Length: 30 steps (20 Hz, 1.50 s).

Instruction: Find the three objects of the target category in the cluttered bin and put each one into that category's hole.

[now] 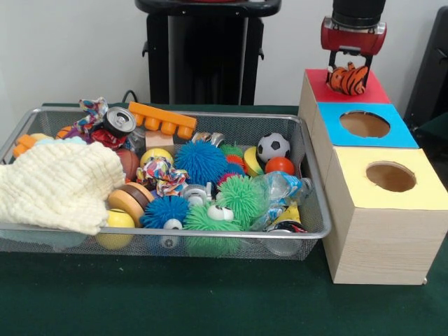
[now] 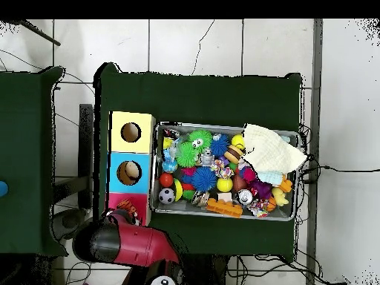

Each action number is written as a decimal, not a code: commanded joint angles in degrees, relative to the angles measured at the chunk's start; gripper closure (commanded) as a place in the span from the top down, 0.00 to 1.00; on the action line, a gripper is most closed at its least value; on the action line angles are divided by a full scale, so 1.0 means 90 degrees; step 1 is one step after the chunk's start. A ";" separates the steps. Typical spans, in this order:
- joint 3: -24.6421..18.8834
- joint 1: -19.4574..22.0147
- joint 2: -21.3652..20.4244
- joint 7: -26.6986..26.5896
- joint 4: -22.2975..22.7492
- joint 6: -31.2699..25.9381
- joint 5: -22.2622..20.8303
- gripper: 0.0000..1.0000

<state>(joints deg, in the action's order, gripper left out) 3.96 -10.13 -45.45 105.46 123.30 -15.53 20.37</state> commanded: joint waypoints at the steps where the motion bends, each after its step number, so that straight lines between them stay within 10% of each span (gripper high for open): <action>1: -0.0040 -0.0017 -0.0250 0.1291 -0.0173 -0.1170 0.0068 1.00; 12: 0.0651 -0.0164 -0.1333 0.1568 -0.1026 -0.3471 -0.0268 1.00; 21: 0.0765 -0.0176 -0.1397 0.1516 -0.1433 -0.4083 -0.0311 1.00; 30: 0.0557 0.0284 0.0260 0.0919 -0.1692 -0.1937 -0.0375 1.00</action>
<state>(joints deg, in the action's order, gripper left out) 11.56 -11.18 -52.72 105.46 111.95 -40.80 20.27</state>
